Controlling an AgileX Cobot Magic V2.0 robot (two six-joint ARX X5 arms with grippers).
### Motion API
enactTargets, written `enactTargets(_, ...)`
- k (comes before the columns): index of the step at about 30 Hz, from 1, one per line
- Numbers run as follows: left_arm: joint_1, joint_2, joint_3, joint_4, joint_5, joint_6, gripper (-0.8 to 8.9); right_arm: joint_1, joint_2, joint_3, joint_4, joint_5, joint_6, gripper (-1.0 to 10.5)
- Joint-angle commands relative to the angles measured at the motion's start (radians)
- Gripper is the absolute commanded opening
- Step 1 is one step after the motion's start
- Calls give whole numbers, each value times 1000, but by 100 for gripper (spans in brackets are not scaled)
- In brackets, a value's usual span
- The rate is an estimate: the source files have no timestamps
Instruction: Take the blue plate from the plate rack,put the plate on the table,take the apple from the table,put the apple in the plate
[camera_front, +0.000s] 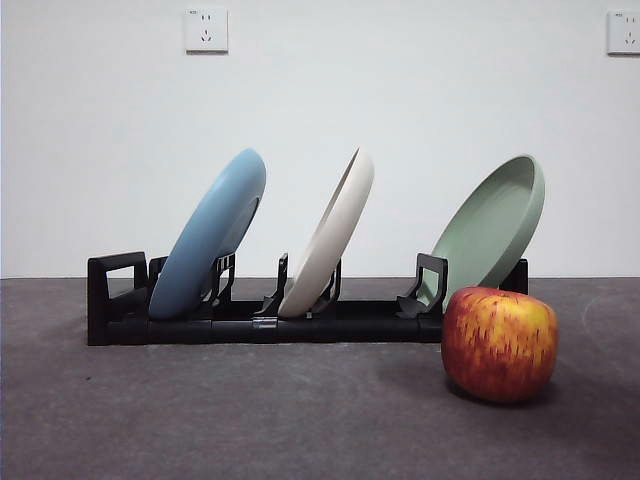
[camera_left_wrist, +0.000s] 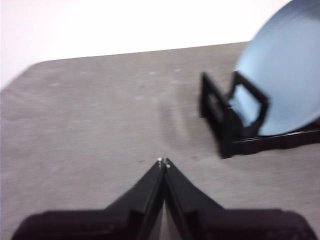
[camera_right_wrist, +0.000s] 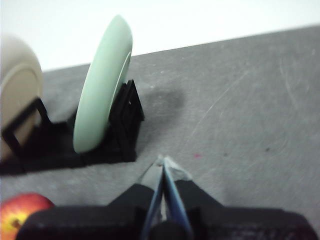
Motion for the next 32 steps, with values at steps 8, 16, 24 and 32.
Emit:
enactTargets(8,3,-3,16,53,182,-321,-6,2,7,27,-3,-89,380,-12)
enactTargets(16,3,85,188,45,180,-414,-6,2,163,211,-12,-187,404,-12)
enactTargets(24,3,381,415,26,225,-350,-6,2,434,502,-159,-303,228,-11)
enactTargets(32,1,745,696,-163,359,-193,-6,2,711,822,-446,-317,-2,2)
